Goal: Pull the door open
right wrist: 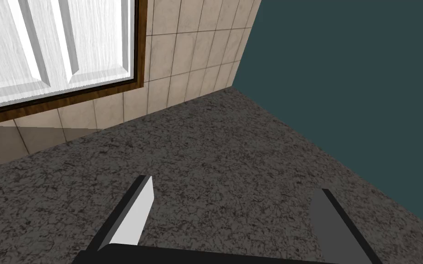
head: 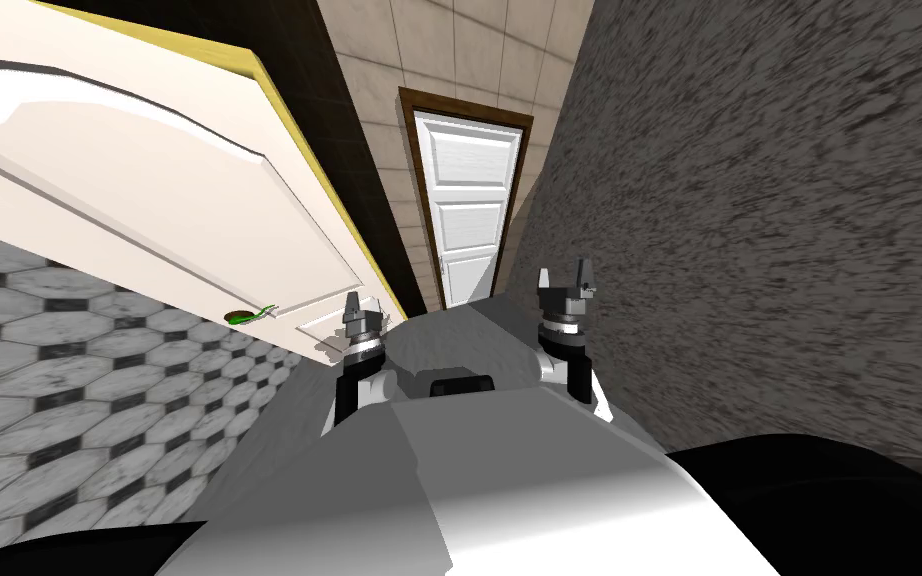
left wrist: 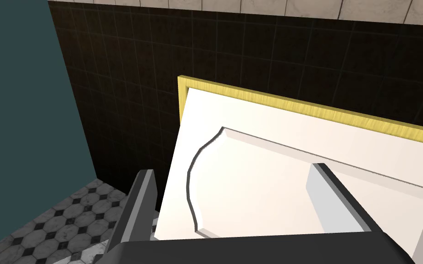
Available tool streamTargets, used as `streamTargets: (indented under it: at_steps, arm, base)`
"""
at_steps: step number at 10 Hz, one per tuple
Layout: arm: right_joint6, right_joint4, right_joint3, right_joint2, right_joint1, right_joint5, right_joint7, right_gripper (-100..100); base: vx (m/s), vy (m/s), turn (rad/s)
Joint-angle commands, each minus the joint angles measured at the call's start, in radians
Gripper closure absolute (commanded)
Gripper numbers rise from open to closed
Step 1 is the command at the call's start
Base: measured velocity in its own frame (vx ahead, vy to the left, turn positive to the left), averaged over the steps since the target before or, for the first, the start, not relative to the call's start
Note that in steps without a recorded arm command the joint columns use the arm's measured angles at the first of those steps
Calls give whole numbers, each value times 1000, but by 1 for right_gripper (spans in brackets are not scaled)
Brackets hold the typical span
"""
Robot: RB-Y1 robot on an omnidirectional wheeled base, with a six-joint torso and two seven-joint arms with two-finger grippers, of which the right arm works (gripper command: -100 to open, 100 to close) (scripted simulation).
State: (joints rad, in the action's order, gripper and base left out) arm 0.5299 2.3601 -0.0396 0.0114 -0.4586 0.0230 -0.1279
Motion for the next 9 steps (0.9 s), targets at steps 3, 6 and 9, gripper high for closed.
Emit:
streamTargets:
  at_steps: [3,6,9]
  arm:
    - [15,-73,21,21,22,29,-63,-100]
    - [30,-149,43,42,45,59,-129,-100]
    - [42,-206,60,56,62,82,-178,-100]
  base:
    - [125,34,47]
    - [152,37,45]
    - [123,39,42]
